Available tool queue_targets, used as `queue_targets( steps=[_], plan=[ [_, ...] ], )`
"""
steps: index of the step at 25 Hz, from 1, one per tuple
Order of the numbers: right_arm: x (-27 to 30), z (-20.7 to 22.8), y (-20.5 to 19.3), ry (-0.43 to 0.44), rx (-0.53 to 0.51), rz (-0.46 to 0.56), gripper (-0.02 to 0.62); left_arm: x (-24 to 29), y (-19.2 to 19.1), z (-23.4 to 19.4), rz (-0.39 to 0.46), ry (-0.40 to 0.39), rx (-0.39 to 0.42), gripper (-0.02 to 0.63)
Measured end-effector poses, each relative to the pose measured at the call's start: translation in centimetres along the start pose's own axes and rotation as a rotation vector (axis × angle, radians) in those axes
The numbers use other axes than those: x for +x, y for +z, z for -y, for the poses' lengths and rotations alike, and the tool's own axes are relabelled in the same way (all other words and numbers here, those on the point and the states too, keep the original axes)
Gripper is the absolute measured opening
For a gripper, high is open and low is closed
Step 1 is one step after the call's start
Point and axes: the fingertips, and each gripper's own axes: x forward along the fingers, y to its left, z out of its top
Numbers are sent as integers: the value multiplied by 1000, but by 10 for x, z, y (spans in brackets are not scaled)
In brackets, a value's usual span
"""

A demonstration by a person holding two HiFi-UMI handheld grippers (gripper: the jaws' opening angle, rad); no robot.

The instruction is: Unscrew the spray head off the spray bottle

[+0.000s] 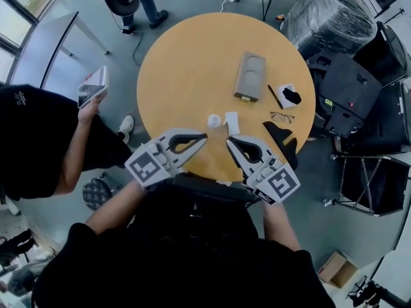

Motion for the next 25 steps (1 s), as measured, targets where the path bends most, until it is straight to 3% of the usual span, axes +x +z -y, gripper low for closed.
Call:
queue_targets(
  steps=[8,18,25],
  plan=[
    [-4,-2,-4,-15,33,3,2,7,3,8,6,-7,28,15],
    [-10,-18,-1,20,-6,-37,0,11,10,21,20,-18,45,15],
    [-11,-15,2,11,-25,-10,0,14,8,30,9,-29,39,15]
  ],
)
